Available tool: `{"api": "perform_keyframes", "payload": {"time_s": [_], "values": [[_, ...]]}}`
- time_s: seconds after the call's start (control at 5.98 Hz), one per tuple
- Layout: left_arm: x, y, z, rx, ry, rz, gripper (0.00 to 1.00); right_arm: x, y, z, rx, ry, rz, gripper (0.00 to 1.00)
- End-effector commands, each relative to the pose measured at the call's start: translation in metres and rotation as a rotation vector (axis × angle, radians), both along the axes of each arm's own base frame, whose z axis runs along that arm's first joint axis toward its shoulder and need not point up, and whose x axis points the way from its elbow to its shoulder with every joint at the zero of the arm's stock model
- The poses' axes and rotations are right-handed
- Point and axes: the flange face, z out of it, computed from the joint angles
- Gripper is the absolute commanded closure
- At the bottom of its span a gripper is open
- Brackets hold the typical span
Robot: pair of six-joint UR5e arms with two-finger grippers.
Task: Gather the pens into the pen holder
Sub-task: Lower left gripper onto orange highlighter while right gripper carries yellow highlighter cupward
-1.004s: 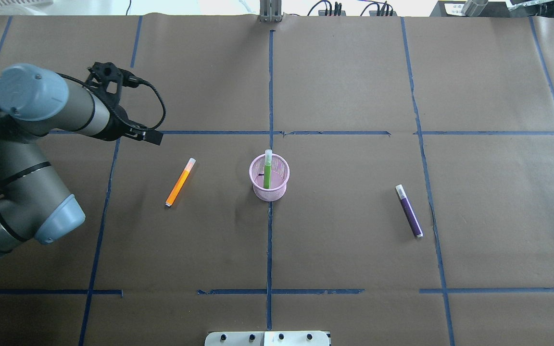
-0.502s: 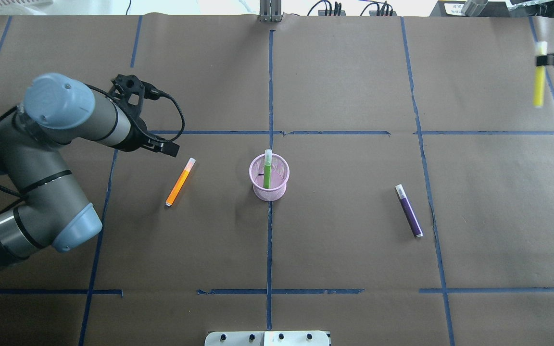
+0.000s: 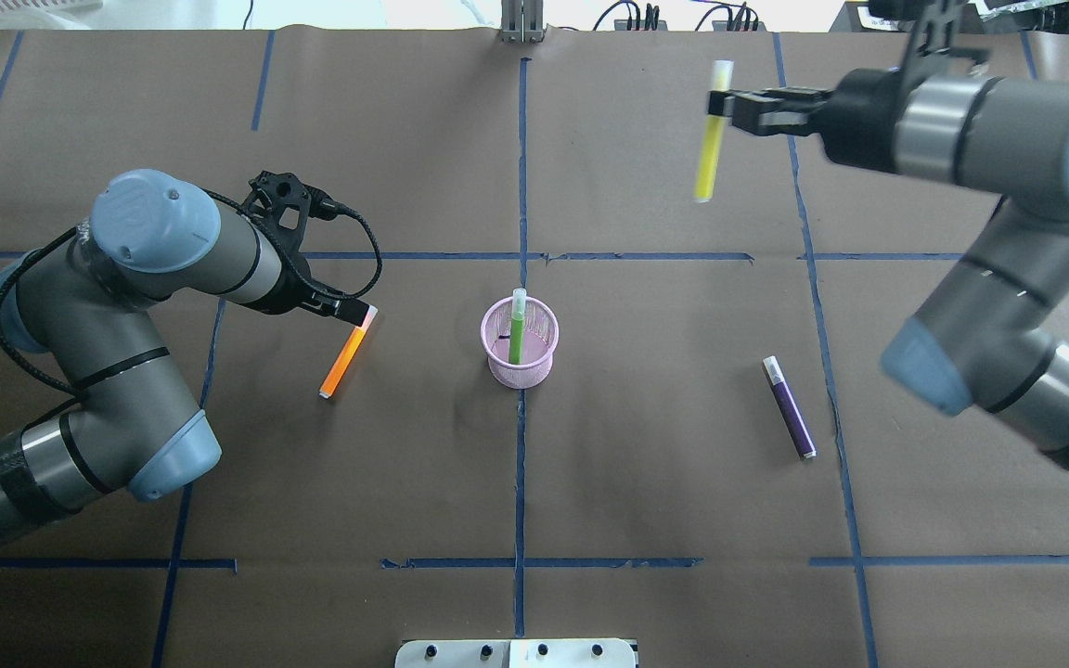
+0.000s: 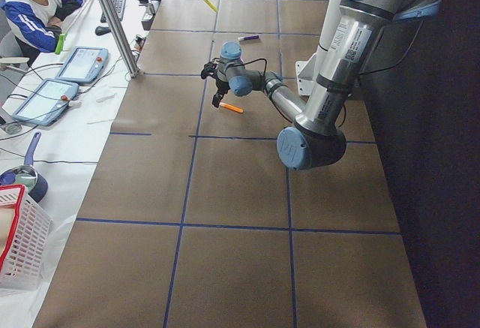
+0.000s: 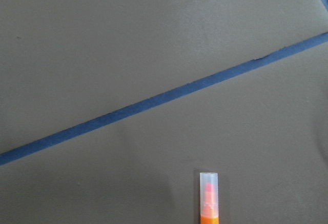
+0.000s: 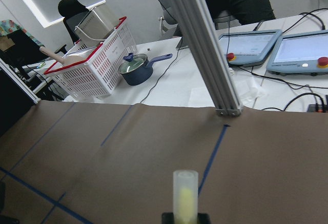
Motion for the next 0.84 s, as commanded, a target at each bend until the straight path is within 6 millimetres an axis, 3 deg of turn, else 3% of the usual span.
{"api": "perform_keyframes", "payload": {"time_s": [0.0,0.17,0.33,0.67], "values": [[0.002,0.001,0.001,0.004,0.003,0.004,0.0,-0.084,0.049,-0.028,0.014,-0.044,0.14,1.0],[0.002,0.001,0.001,0.004,0.003,0.004,0.0,-0.133,0.081,-0.018,0.03,0.015,0.196,1.0],[0.003,0.0,0.002,0.004,0.003,0.004,0.0,-0.157,0.095,-0.021,0.069,0.063,0.239,1.0],[0.003,0.0,0.002,0.004,0.003,0.004,0.0,-0.18,0.117,-0.039,0.081,0.074,0.248,1.0]]}}
